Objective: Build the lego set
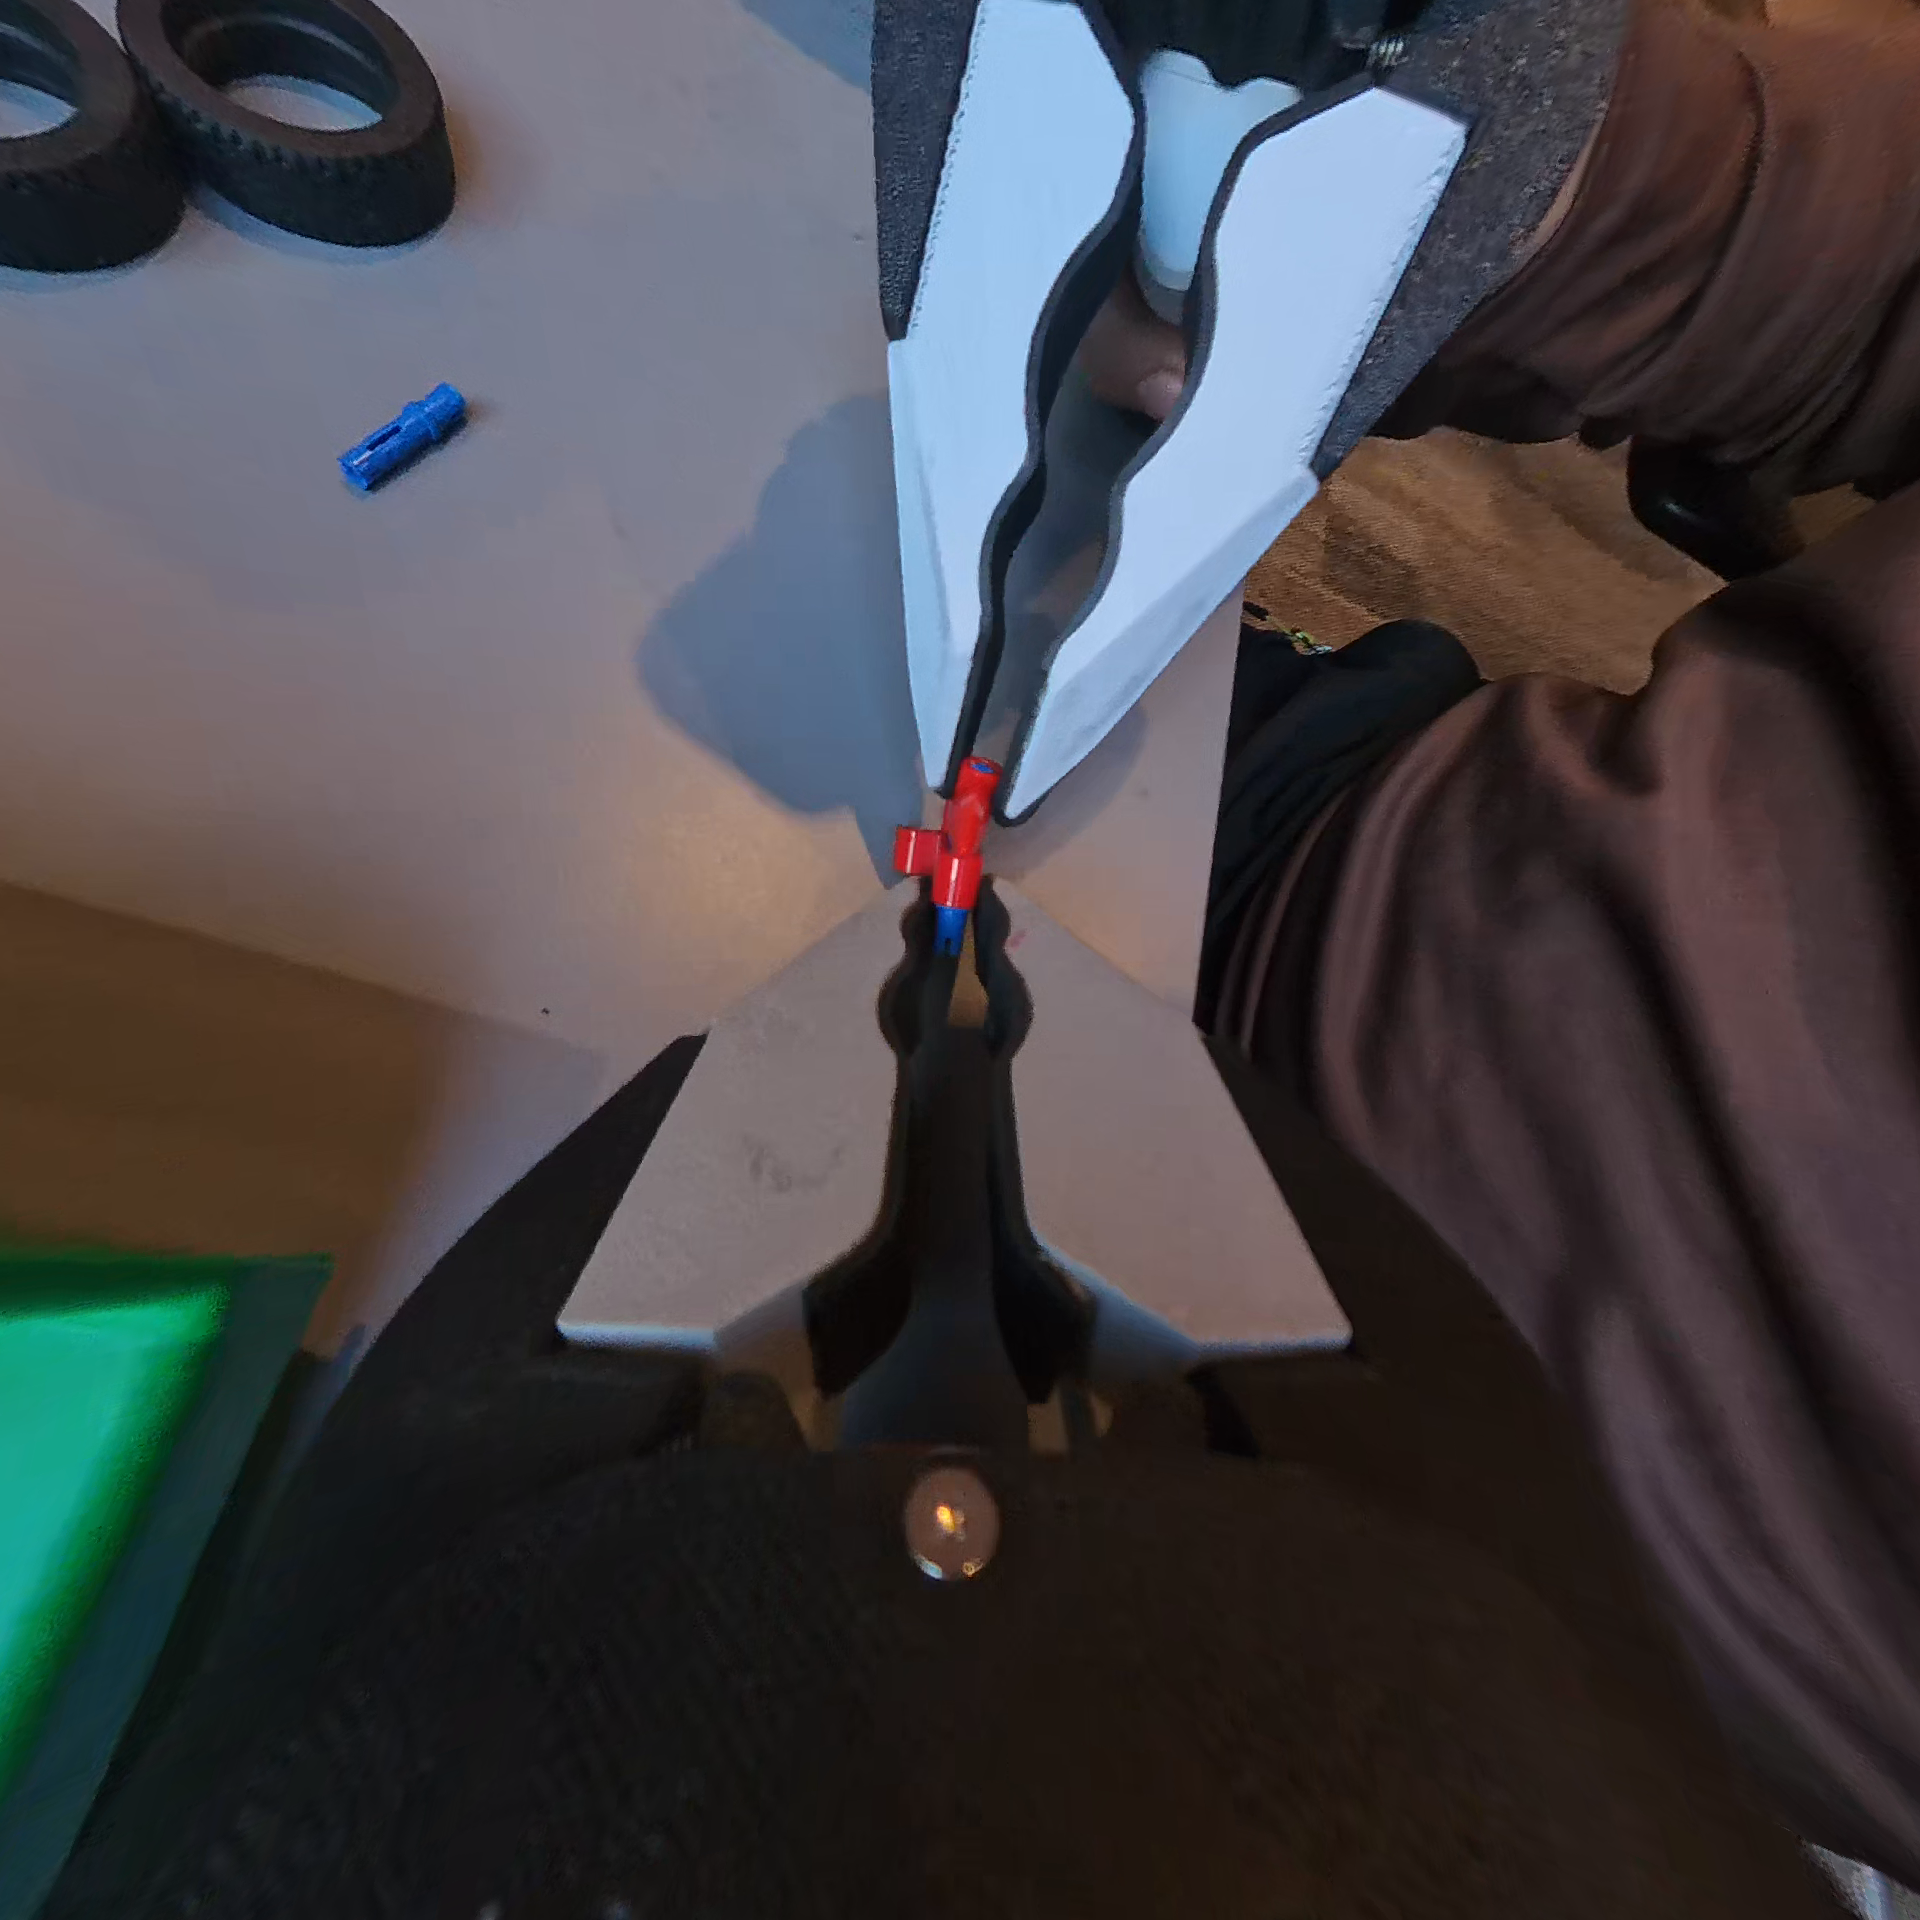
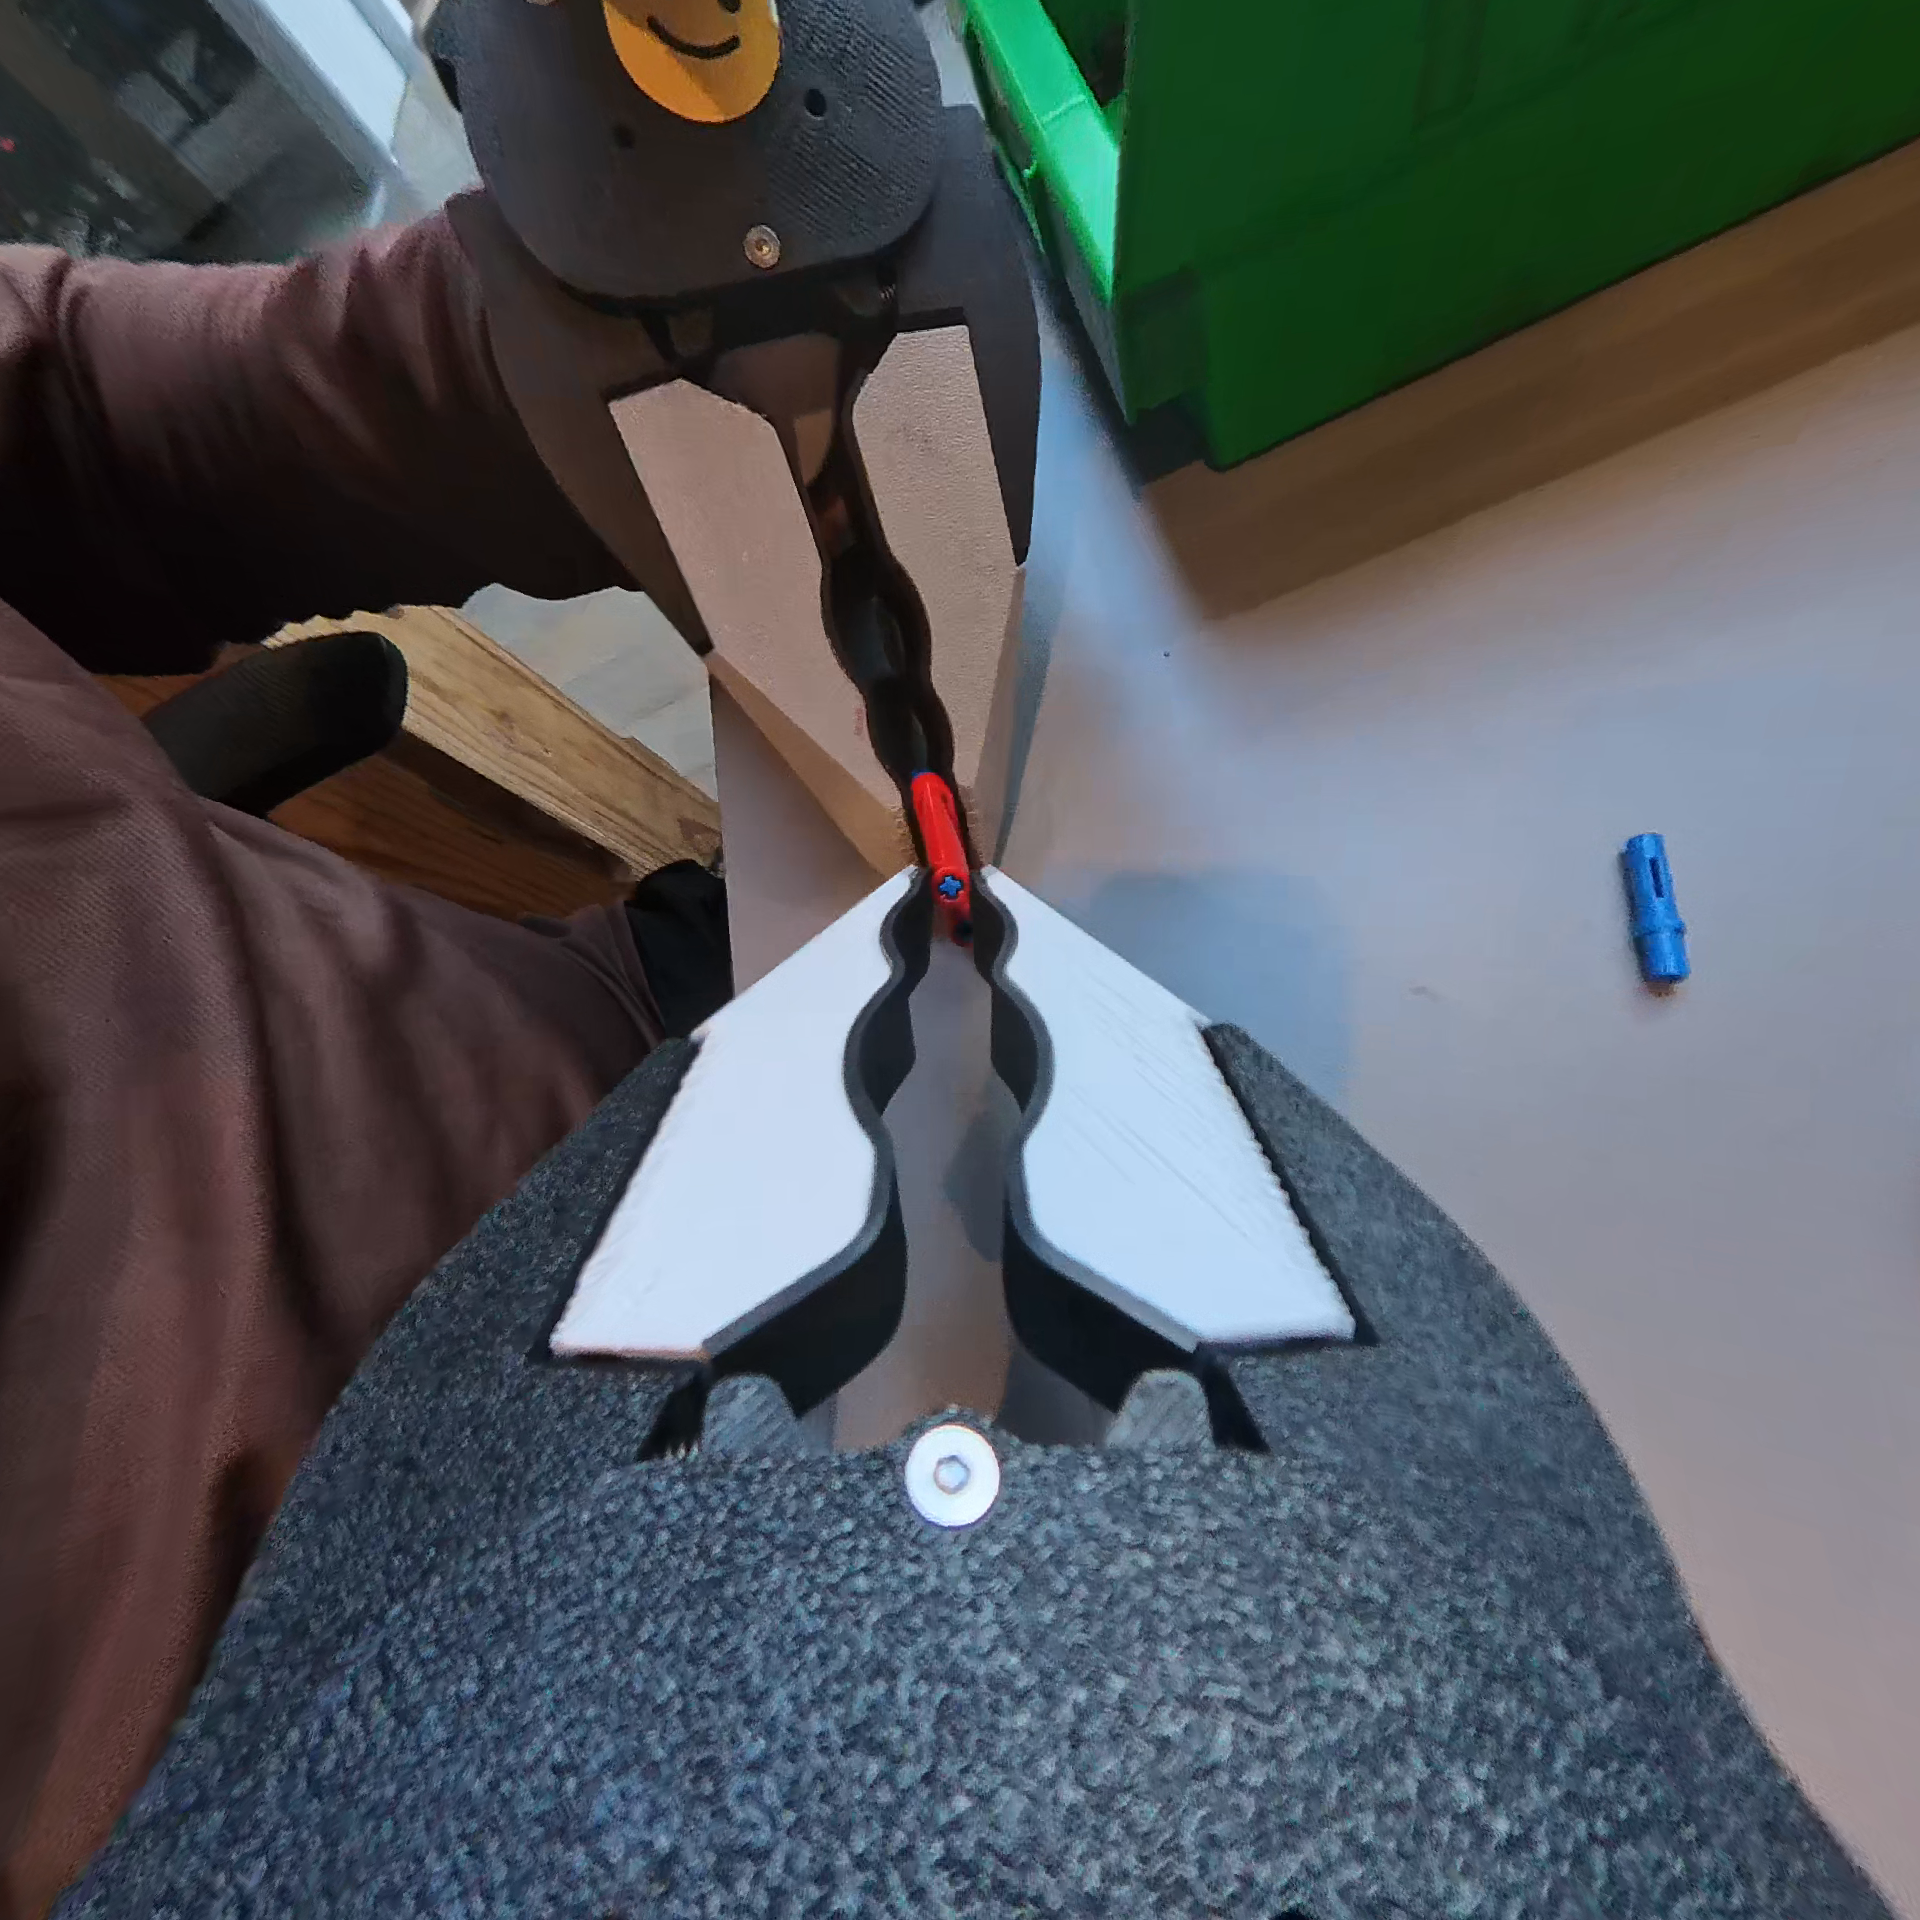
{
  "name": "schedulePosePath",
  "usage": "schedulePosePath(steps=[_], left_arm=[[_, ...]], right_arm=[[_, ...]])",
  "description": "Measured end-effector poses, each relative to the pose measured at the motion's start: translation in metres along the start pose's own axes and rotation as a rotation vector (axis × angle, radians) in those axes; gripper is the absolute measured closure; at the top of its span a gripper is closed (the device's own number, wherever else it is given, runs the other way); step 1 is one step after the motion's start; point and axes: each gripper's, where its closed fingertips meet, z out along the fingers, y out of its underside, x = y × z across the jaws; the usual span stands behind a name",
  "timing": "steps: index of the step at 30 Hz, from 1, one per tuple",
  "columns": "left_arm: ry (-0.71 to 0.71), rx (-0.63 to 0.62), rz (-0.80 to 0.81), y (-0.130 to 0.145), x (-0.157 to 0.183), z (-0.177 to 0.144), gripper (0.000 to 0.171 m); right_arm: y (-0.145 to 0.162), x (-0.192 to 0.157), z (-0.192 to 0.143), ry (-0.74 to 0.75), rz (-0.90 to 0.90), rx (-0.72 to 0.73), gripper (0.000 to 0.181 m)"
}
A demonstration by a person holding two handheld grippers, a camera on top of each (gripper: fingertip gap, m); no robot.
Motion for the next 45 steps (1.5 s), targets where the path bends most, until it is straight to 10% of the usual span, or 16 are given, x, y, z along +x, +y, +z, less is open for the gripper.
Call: schedulePosePath(steps=[13, 22, 28, 45], left_arm=[[-0.011, -0.004, 0.033, 0.0009, 0.0008, -0.0004, 0.166], [-0.008, -0.008, 0.041, 0.0007, -0.0003, -0.0007, 0.166], [0.037, -0.006, -0.021, 0.0001, -0.0005, -0.0009, 0.168], [0.017, -0.019, 0.063, 0.0016, 0.0, -0.0018, 0.167]], right_arm=[[0.0047, -0.0021, 0.0005, 0.023, -0.197, -0.105, 0.176], [0.0043, -0.0011, 0.0008, -0.048, -0.017, -0.045, 0.176], [0.0034, 0.0007, 0.0006, 0.148, -0.331, -0.038, 0.176], [0.0059, -0.0001, 0.0014, -0.005, -0.153, -0.124, 0.176]])
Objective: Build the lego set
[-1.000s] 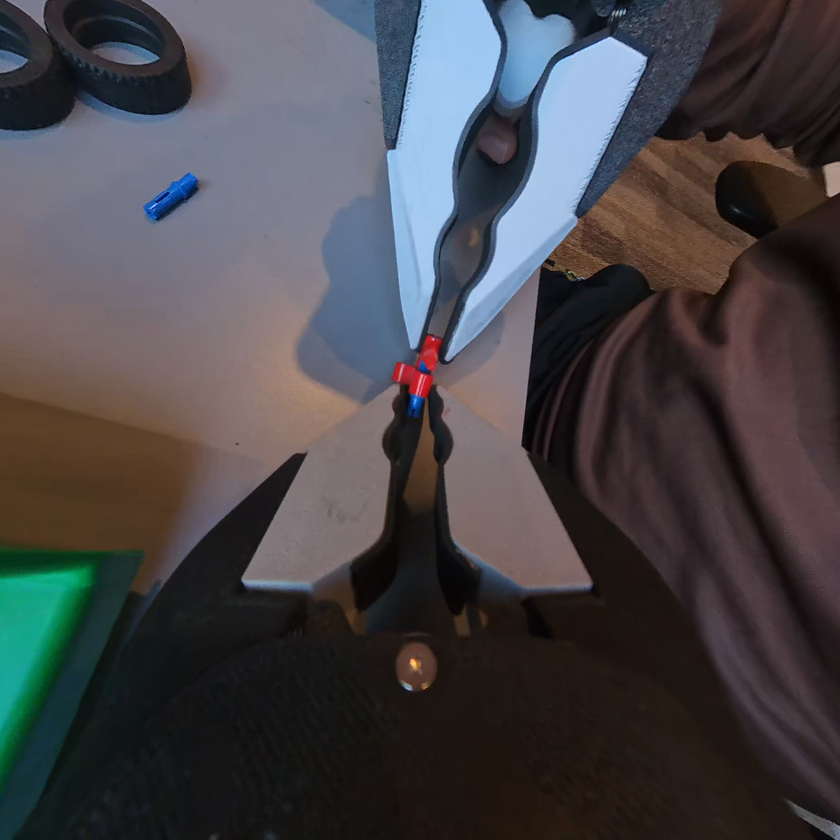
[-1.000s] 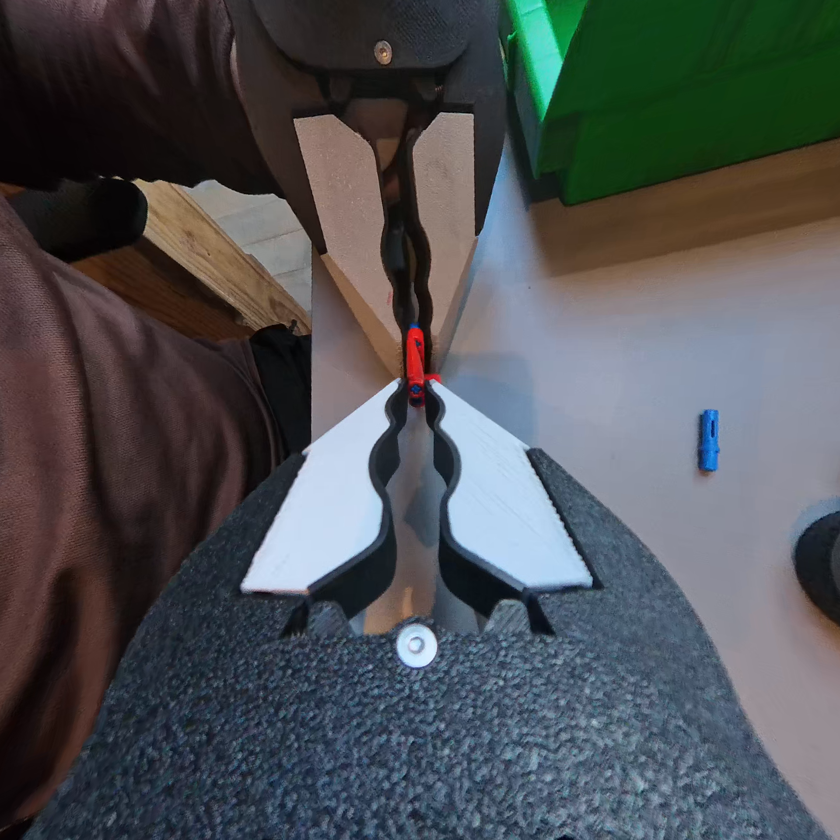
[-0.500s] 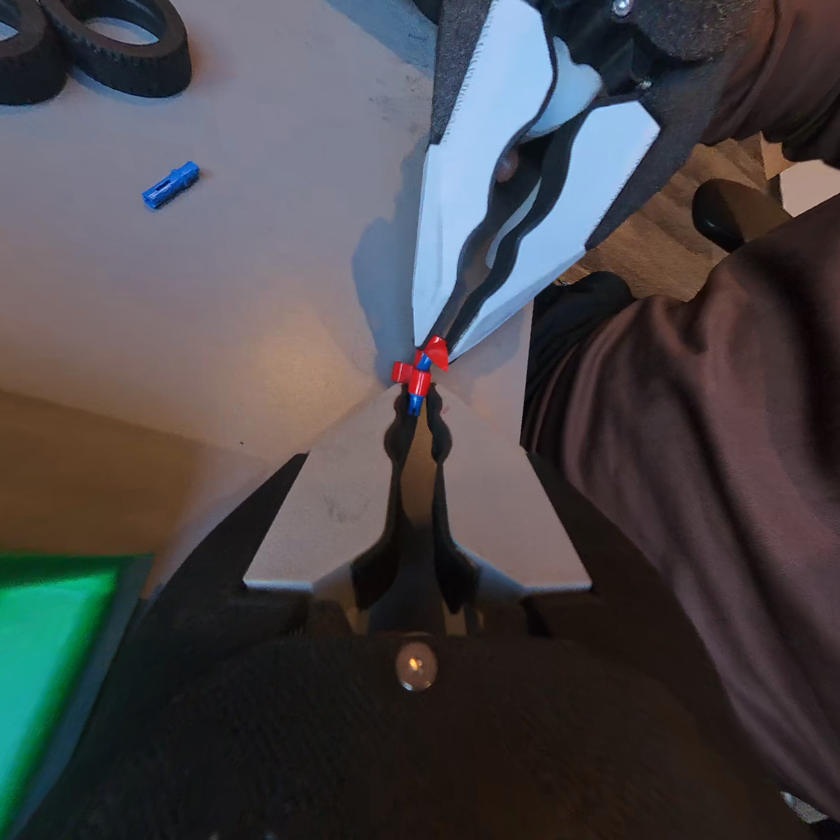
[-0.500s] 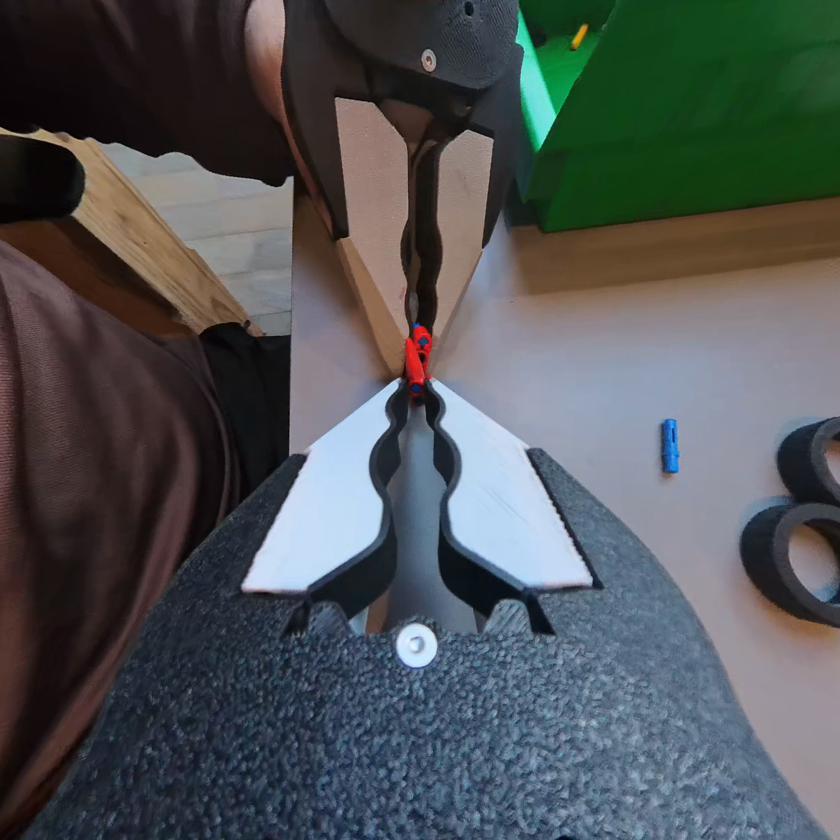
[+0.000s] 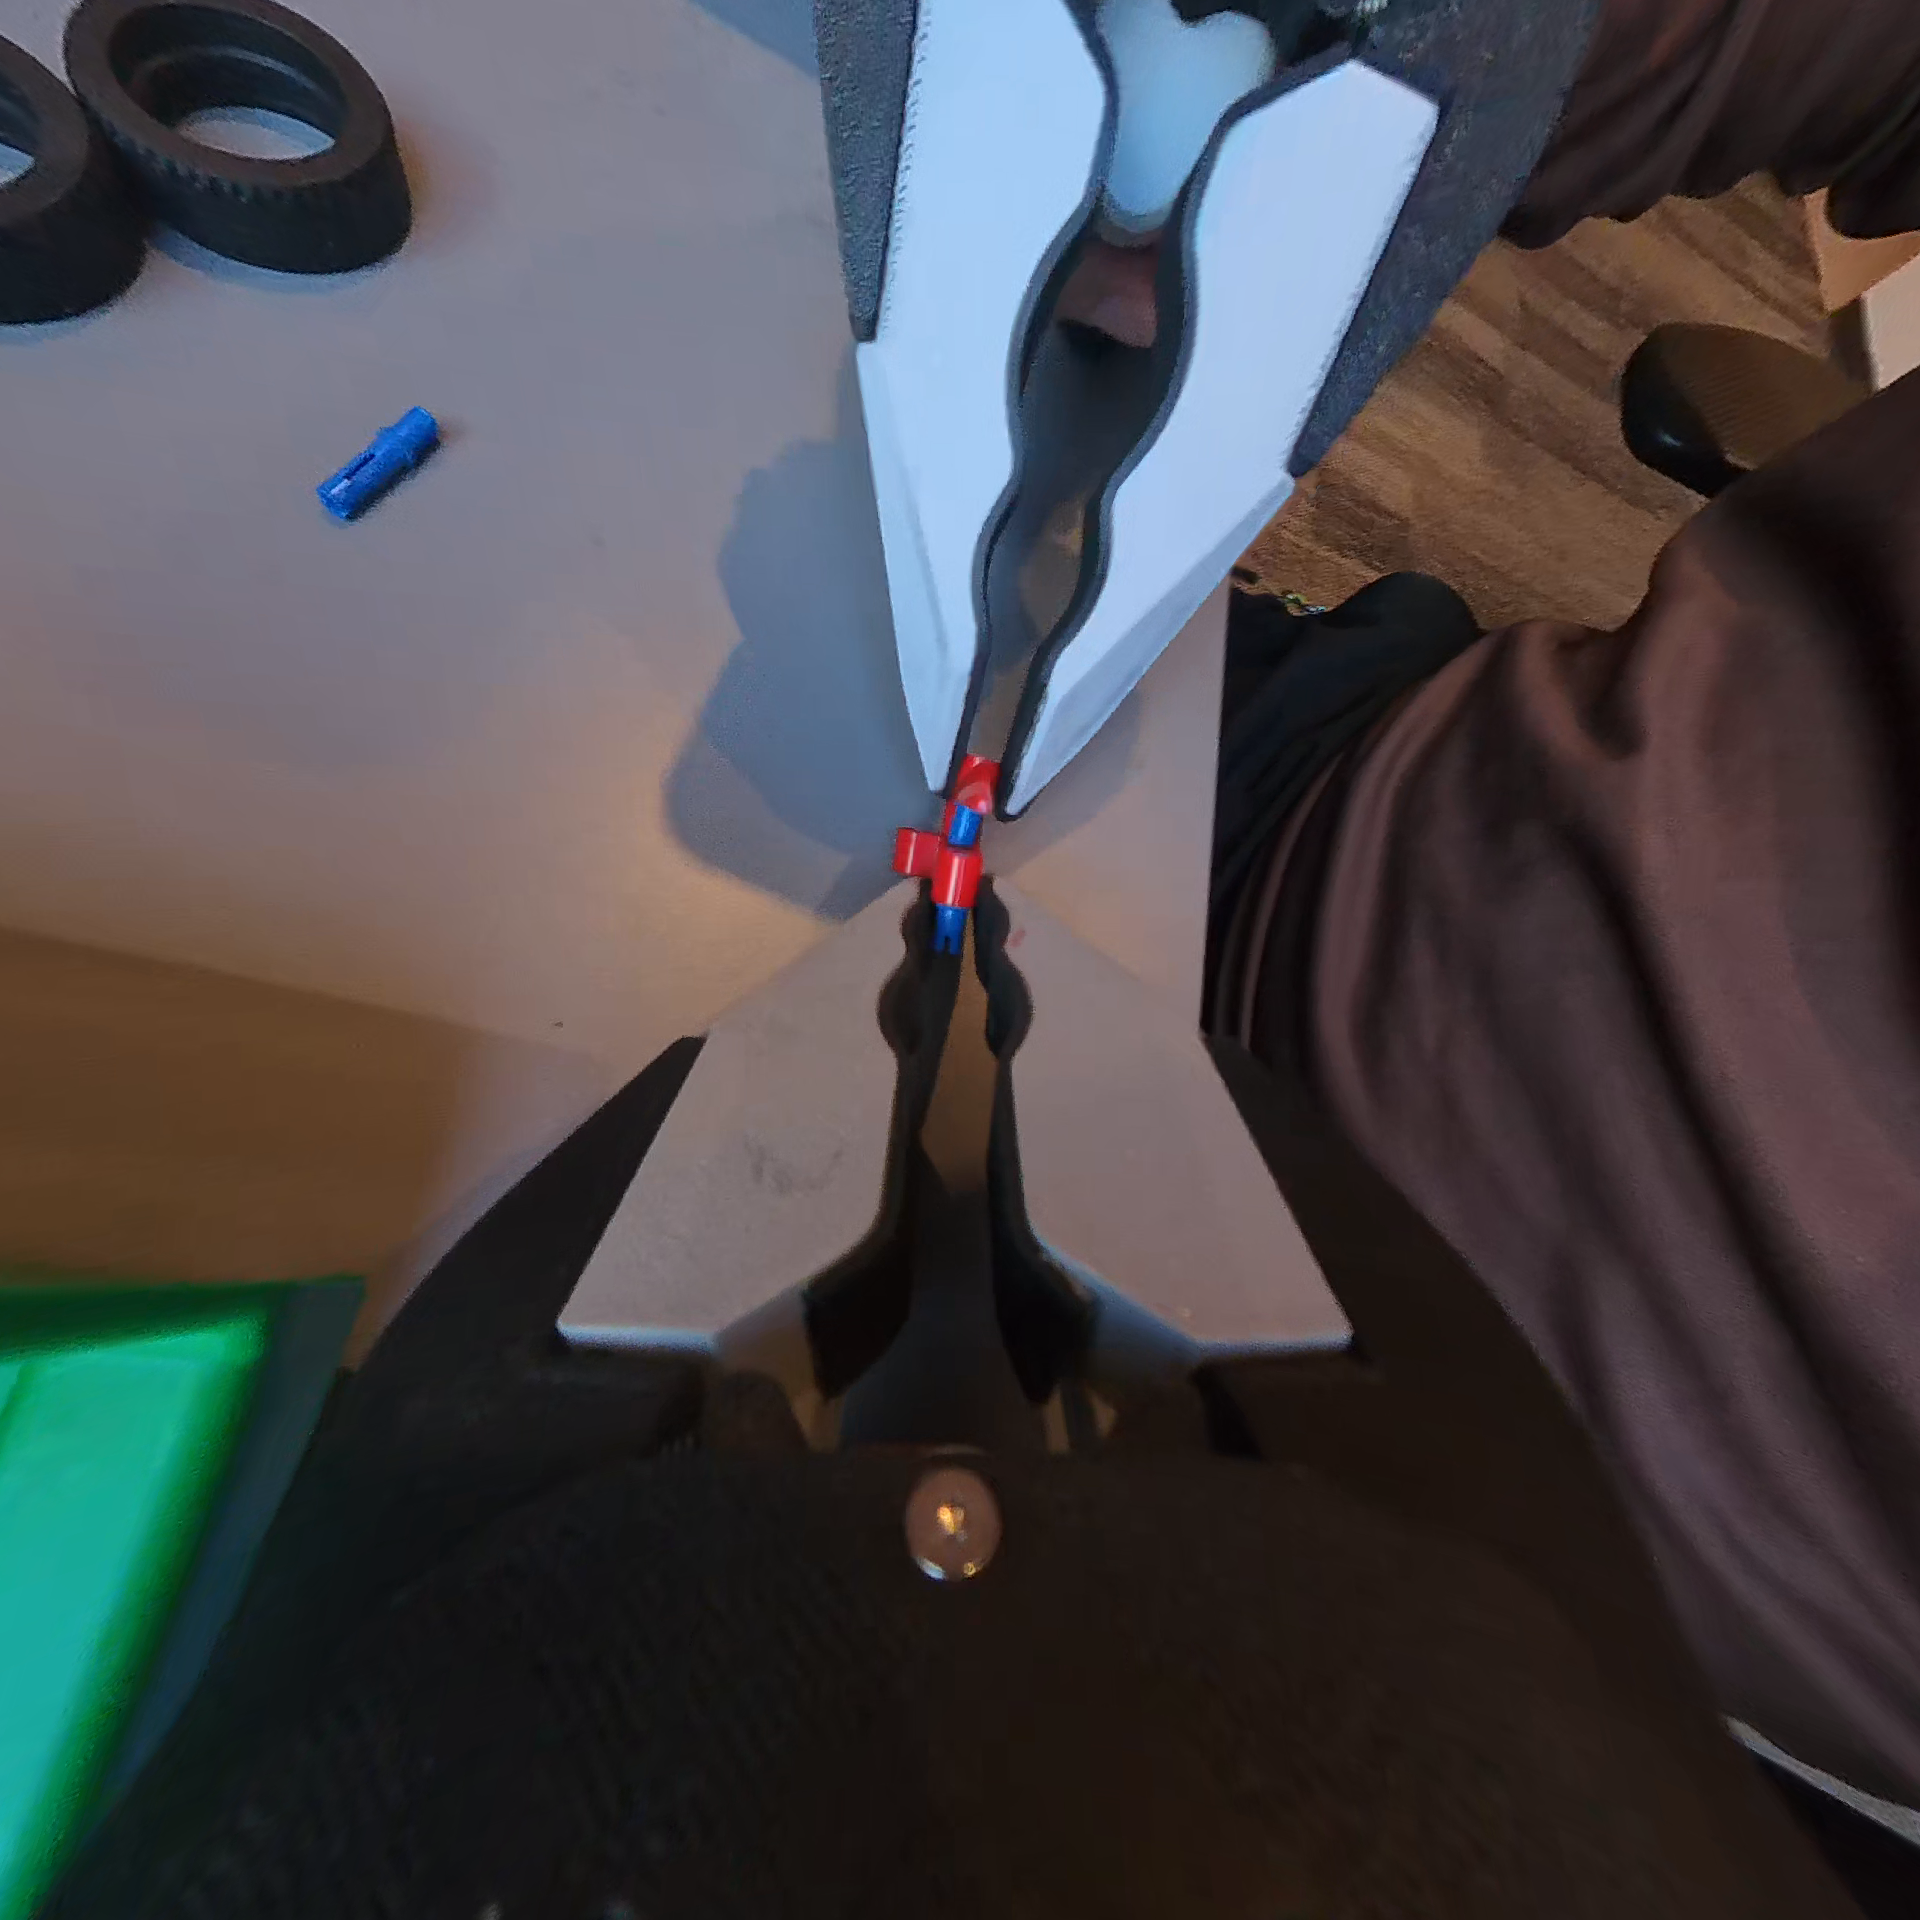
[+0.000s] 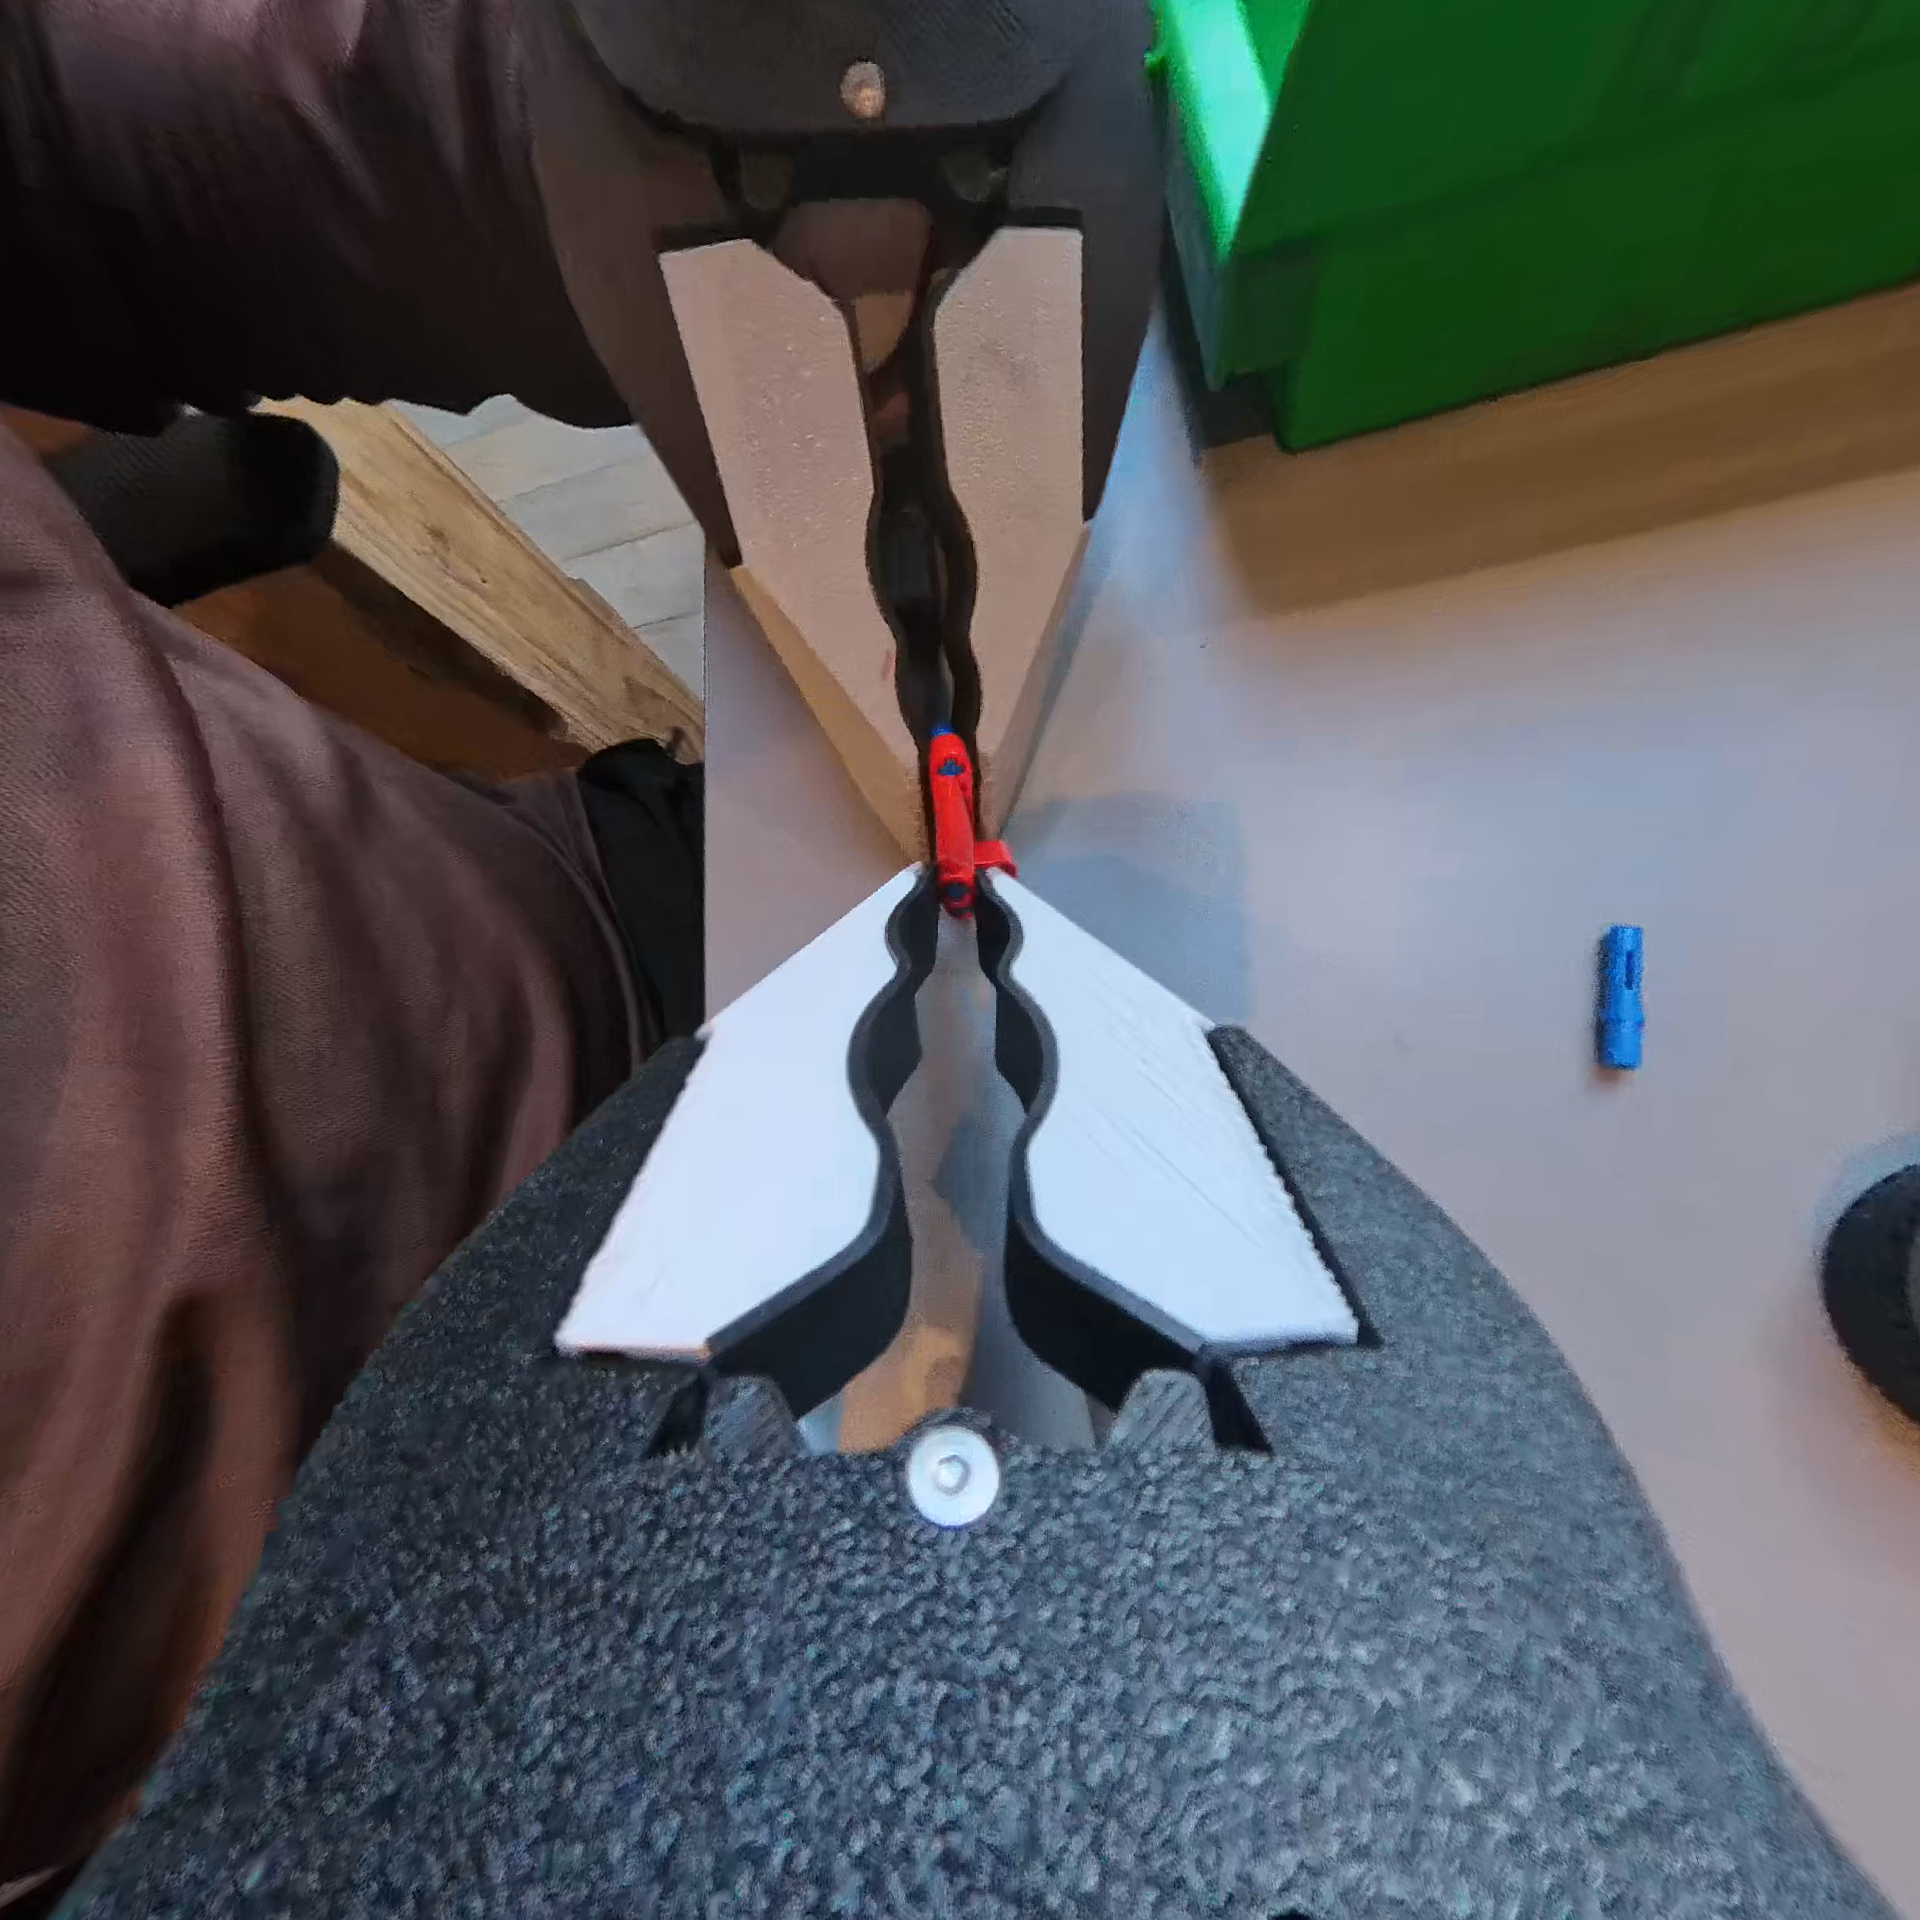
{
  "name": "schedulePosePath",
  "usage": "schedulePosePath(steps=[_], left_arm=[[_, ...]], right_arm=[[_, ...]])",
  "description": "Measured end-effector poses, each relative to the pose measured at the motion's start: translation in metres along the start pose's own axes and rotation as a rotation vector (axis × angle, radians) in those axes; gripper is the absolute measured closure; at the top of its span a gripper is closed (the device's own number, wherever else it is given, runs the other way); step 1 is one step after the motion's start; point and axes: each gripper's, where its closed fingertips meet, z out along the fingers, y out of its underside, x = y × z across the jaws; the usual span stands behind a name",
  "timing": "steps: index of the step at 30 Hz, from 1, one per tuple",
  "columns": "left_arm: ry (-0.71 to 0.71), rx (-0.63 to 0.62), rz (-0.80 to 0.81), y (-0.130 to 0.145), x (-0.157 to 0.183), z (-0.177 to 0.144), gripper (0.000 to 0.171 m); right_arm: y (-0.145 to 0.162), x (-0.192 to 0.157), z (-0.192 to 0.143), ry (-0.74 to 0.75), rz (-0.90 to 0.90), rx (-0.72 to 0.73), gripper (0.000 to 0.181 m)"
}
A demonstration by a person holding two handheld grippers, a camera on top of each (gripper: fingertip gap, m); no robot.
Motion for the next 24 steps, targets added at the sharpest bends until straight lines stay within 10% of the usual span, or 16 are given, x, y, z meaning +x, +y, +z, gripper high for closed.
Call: schedulePosePath(steps=[24], left_arm=[[-0.049, -0.002, 0.06, -0.001, -0.002, 0.002, 0.167]], right_arm=[[-0.006, 0.005, -0.021, 0.147, -0.085, 0.067, 0.169]])
